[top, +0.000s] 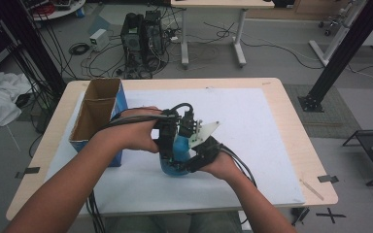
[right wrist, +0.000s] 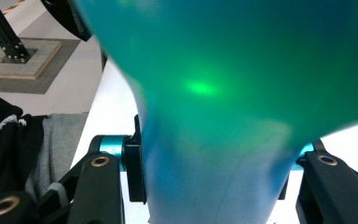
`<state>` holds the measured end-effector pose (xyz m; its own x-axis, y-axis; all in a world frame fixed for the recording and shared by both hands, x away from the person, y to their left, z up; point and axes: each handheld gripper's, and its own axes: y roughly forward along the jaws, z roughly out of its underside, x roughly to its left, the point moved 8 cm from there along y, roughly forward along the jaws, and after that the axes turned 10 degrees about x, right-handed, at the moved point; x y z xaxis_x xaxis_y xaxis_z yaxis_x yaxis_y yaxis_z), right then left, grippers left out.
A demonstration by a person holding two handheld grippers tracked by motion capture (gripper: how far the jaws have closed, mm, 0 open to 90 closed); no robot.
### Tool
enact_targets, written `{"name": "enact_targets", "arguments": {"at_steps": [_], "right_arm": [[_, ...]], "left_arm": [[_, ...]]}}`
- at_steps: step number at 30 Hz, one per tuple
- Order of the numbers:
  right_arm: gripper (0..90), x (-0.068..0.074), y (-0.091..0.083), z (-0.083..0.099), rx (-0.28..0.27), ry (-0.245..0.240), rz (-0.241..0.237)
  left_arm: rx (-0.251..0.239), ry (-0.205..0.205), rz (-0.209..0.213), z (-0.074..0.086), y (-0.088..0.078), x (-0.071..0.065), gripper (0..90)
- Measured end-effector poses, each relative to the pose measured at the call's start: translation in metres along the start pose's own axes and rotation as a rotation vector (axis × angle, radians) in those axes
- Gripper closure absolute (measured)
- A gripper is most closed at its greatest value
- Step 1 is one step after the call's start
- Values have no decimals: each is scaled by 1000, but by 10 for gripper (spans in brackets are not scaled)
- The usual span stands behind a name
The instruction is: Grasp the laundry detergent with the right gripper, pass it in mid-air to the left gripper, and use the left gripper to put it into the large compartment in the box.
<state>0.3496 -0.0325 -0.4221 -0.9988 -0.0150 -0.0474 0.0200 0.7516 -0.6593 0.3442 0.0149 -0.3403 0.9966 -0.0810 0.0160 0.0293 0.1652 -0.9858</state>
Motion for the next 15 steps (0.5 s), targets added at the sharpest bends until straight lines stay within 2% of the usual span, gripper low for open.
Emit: {"name": "enact_targets", "arguments": {"at_steps": [1, 3, 6, 7, 8, 9, 10, 15], "right_arm": [[461, 0, 0, 0, 1, 0, -6], [461, 1, 0, 0, 1, 6, -6], [461, 1, 1, -1, -3, 4, -5], [461, 0, 0, -1, -3, -2, -6], [461, 0, 0, -1, -3, -4, -5], [461, 0, 0, -2, -7, -6, -2], [461, 3, 1, -3, -17, 21, -10], [461, 5, 1, -3, -11, 37, -23]], "left_arm": [[0, 10, -8, 0, 0, 1, 218], [6, 1, -12, -1, 0, 0, 229], [12, 11, -15, -1, 0, 1, 259], [17, 5, -8, -1, 1, 0, 269], [14, 19, -9, -1, 1, 1, 282], [18, 10, -1, -1, 2, 0, 283], [16, 8, 1, -1, 2, -1, 283], [25, 13, -1, -2, 2, 0, 306]]}}
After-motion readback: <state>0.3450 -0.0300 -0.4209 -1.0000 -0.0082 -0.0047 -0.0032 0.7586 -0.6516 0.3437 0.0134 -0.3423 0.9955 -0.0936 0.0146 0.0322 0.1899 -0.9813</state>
